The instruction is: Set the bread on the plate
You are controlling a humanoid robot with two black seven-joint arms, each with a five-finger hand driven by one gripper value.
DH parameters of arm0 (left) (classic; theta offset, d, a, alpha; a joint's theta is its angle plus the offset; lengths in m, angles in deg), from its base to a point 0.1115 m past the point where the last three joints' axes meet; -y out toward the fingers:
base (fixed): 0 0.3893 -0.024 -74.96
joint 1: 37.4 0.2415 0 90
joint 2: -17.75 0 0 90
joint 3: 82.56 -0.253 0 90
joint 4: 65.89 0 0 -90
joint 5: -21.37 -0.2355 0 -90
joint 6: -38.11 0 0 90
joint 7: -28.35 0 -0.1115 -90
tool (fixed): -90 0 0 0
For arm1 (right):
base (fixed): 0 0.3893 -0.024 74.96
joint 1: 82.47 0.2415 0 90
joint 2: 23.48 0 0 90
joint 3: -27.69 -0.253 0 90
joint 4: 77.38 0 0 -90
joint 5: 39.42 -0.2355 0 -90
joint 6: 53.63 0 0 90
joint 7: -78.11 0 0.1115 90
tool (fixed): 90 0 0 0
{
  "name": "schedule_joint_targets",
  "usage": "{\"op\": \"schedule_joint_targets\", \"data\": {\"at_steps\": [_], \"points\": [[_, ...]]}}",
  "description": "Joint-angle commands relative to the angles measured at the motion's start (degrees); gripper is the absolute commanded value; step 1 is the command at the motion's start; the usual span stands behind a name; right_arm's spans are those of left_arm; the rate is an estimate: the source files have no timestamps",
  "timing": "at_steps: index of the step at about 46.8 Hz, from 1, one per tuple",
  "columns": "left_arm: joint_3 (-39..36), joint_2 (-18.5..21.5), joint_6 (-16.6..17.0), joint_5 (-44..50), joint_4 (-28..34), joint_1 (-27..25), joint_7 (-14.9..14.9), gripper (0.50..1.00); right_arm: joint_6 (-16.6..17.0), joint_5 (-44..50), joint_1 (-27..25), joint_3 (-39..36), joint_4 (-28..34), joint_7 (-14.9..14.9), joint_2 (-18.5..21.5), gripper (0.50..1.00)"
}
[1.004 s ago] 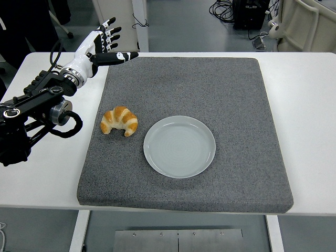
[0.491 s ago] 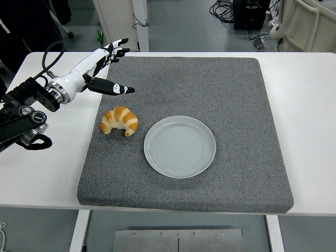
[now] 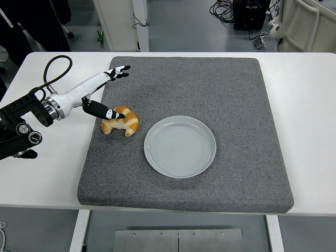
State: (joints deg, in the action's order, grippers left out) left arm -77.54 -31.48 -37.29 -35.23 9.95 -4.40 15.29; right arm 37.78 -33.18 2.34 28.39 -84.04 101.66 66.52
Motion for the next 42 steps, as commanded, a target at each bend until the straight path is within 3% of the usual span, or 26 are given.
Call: {"op": "schedule_joint_targets", "data": {"at_steps": [1,14,42], "points": [[-1.94,0.10,-0.18,-1.75,0.00,-0.21,-0.64,0.971,0.00,0.00,0.00,0.00,-0.02,0.00,0.00,1.000],[-4.84,0.72,-0.10,-6.94,-0.17,-0.21,-1.00,0.971,0.00,0.00,0.00,0.00,-0.02,0.00,0.00,1.000],[-4.75,-1.48,0.52,-7.12,-5.53,-0.30,-0.73,0.969,0.00,0.00,0.00,0.00,-0.02,0.00,0.00,1.000]]}}
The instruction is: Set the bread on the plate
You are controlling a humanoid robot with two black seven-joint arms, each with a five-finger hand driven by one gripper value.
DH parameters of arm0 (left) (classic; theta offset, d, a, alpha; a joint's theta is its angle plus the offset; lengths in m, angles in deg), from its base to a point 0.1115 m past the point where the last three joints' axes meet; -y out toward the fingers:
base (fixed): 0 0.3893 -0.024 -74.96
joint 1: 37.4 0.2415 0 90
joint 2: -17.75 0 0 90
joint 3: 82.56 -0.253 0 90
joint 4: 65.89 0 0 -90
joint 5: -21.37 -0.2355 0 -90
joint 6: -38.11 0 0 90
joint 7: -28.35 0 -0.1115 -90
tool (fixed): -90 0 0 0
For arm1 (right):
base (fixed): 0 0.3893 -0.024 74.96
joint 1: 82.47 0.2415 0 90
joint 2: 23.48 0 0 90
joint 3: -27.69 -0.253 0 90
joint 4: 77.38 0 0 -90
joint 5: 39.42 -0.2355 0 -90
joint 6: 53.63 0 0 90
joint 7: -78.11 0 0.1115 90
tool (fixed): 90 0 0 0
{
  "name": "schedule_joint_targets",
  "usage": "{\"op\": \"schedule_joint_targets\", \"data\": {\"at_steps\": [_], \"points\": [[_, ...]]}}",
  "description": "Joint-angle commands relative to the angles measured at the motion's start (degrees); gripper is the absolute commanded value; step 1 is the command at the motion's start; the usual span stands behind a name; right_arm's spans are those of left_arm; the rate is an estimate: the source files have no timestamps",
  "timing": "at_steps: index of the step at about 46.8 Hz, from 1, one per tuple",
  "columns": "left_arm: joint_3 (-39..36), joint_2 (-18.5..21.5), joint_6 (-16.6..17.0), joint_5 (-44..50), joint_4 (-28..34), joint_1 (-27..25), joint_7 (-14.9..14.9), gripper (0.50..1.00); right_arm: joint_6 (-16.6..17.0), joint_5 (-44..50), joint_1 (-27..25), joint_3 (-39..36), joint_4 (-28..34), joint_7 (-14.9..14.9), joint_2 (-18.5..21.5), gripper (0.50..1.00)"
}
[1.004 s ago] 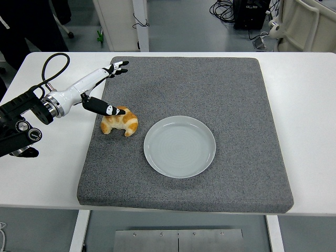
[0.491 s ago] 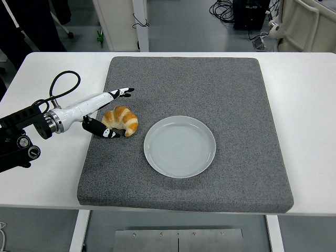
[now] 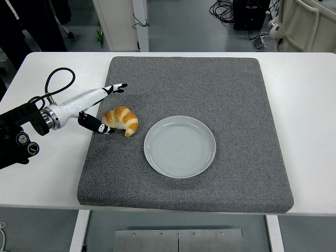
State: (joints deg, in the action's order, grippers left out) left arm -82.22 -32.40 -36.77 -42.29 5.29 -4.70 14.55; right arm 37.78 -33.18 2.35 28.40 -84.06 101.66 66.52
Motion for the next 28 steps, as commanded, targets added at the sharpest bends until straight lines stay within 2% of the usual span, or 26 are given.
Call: {"op": "schedule_joint_targets", "data": {"at_steps": [1,19,28], "points": [[-0.07,-0.82,0.01,-0.07,-1.13,0.00,0.00,0.969,0.00,0.00,0.00,0.00,0.00,0.00,0.00,1.000],[-0.16,-3.37,0.01,-2.08,-2.80,0.27,0.00,0.968,0.00,0.00,0.00,0.00,0.00,0.00,0.00,1.000],[-0.16,-5.22,1.41,-3.58,-5.17,0.62,0.18,0.968,0.00,0.00,0.00,0.00,0.00,0.00,0.00,1.000]]}}
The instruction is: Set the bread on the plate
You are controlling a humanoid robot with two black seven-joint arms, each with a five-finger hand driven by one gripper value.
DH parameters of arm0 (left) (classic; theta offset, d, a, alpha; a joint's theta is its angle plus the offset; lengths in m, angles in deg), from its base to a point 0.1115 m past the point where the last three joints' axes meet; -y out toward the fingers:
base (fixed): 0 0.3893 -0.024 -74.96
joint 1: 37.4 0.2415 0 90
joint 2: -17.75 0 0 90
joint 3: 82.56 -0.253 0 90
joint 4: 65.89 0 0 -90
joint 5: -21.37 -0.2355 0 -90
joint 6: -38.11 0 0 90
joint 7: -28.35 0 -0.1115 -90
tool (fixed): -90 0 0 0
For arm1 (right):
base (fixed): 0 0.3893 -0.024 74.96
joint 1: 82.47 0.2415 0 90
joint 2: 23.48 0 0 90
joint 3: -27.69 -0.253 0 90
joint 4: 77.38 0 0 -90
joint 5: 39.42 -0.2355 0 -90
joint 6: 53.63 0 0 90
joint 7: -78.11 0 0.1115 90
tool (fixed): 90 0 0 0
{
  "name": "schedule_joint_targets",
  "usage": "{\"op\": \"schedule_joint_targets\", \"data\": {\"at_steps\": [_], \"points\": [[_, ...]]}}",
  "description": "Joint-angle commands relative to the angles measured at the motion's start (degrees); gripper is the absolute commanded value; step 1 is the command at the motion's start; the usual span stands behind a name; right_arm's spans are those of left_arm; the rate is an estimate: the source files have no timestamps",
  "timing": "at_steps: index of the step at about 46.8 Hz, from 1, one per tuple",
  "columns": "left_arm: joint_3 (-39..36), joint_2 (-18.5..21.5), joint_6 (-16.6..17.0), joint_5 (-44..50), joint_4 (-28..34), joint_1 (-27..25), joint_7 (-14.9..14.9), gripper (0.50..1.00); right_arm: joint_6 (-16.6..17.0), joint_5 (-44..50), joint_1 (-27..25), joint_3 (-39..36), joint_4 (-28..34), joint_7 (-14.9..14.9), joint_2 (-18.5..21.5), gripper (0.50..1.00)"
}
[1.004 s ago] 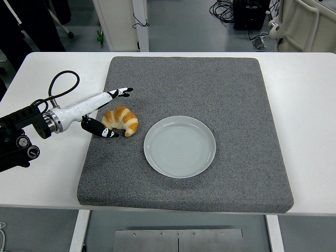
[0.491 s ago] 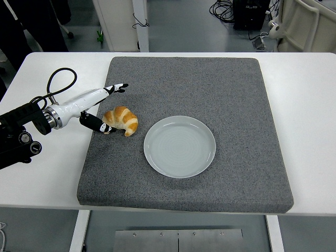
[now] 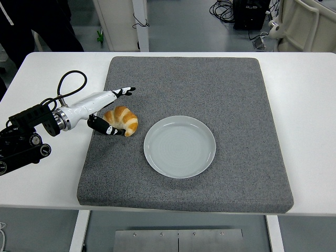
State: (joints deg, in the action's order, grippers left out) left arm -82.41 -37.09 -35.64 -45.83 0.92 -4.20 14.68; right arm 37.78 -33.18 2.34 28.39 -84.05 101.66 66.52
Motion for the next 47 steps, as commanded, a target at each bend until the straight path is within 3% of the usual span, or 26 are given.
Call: {"op": "schedule_joint_targets", "data": {"at_steps": [1,18,23,33,47], "points": [[-0.06,-0.70,0.36,-0.04,-0.98,0.20,0.05,0.966,0.00,0.00,0.00,0.00,0.00,0.00,0.00,1.000],[-0.85,-1.76,0.36,-1.62,-1.25,0.29,-0.04,0.927,0.00,0.00,0.00,0.00,0.00,0.00,0.00,1.000],[-1.65,-1.84,0.36,-2.94,-1.60,0.29,-0.13,0.895,0.00,0.00,0.00,0.00,0.00,0.00,0.00,1.000],[-2.35,-1.93,0.36,-2.94,-1.86,0.20,-0.21,0.780,0.00,0.00,0.00,0.00,0.00,0.00,0.00,1.000],[-2.26,-1.85,0.27,-2.86,-1.95,-0.15,-0.04,0.708,0.00,0.00,0.00,0.00,0.00,0.00,0.00,1.000]]}}
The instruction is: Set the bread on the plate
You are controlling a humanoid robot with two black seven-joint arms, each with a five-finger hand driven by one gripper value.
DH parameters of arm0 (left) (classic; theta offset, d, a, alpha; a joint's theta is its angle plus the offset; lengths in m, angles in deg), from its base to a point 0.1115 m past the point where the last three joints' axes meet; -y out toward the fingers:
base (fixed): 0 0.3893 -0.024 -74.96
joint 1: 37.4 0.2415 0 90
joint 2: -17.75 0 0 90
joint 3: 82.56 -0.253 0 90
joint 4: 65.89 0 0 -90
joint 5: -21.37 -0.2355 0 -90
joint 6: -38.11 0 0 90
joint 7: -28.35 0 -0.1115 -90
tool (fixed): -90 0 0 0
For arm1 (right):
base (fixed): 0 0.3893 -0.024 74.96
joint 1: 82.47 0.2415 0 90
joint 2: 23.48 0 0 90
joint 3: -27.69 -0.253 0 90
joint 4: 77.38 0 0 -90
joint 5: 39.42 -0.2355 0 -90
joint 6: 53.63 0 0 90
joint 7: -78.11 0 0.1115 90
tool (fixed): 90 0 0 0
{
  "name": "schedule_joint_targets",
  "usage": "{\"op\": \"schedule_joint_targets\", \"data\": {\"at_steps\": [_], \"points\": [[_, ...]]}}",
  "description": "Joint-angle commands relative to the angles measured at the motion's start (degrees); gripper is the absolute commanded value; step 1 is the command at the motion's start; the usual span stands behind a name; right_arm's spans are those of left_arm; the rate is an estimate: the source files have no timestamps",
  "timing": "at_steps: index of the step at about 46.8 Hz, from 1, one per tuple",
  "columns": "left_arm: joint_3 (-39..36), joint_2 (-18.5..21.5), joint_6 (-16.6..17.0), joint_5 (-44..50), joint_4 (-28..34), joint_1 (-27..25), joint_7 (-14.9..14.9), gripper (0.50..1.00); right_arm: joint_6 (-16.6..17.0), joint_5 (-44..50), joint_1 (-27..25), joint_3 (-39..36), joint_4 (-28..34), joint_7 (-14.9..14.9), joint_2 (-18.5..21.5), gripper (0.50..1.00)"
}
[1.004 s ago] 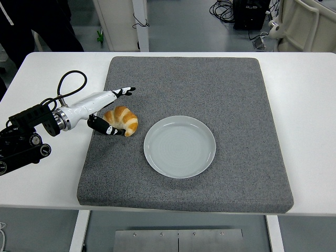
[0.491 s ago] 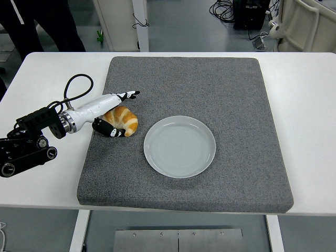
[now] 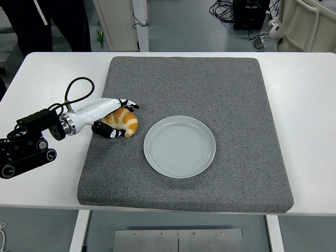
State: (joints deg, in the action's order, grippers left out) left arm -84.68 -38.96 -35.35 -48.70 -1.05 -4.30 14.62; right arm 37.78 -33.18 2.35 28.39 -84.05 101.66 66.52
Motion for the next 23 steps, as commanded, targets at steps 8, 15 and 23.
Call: {"op": "schedule_joint_targets", "data": {"at_steps": [8,15,23], "points": [[0.01,0.02,-0.01,0.10,0.02,-0.22,0.20,0.666,0.00,0.00,0.00,0.00,-0.01,0.00,0.00,1.000],[0.10,0.11,-0.01,0.10,-0.07,-0.31,0.20,0.598,0.00,0.00,0.00,0.00,-0.01,0.00,0.00,1.000],[0.71,0.29,-0.54,1.24,-0.07,-1.97,0.20,0.580,0.00,0.00,0.00,0.00,0.08,0.00,0.00,1.000]]}}
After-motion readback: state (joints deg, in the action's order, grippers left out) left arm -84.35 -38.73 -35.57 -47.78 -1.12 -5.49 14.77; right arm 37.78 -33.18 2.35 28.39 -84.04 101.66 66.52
